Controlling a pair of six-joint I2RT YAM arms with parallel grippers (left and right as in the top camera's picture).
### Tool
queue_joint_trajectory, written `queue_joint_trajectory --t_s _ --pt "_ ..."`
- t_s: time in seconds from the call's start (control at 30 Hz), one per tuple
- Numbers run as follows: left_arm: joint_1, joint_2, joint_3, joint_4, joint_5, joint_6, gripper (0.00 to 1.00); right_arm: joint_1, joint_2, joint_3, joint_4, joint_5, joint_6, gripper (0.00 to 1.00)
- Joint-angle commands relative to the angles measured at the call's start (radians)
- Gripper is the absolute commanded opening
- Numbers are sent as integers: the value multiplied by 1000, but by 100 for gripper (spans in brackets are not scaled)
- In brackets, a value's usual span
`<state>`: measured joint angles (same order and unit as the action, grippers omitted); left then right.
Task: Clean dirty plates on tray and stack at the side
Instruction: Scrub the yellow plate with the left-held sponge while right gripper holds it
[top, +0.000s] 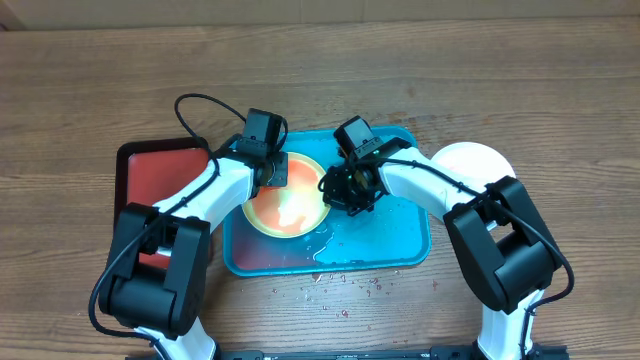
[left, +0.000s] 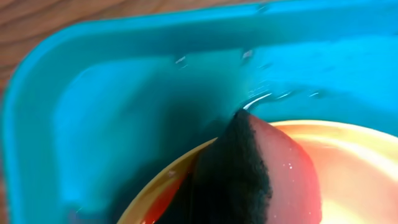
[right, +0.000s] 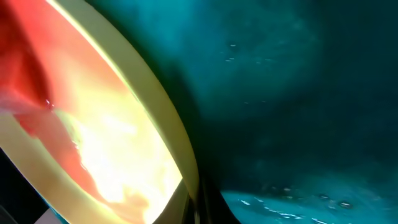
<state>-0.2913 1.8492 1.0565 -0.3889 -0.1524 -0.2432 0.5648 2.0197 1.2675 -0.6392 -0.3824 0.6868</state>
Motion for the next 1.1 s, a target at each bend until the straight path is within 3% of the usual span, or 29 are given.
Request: queue_joint_trajectory --t_s 0.0,0.2,0.47,0.6,0.83,1.07 --pt "35 53 -45 -85 -286 -69 4 -3 40 -38 -38 66 0 4" --pt "35 53 -45 -228 -267 -185 4 -3 40 -38 -38 66 0 4" --pt "34 53 -38 -385 -241 -191 4 -3 40 -38 -35 66 0 4" --pt "35 53 33 -470 -143 -190 4 -3 40 -38 -34 66 -4 4" --pt "37 53 318 -623 158 30 4 -3 40 -38 -32 66 -16 5" --pt "36 53 659 -825 201 103 4 -3 47 -38 5 66 -33 27"
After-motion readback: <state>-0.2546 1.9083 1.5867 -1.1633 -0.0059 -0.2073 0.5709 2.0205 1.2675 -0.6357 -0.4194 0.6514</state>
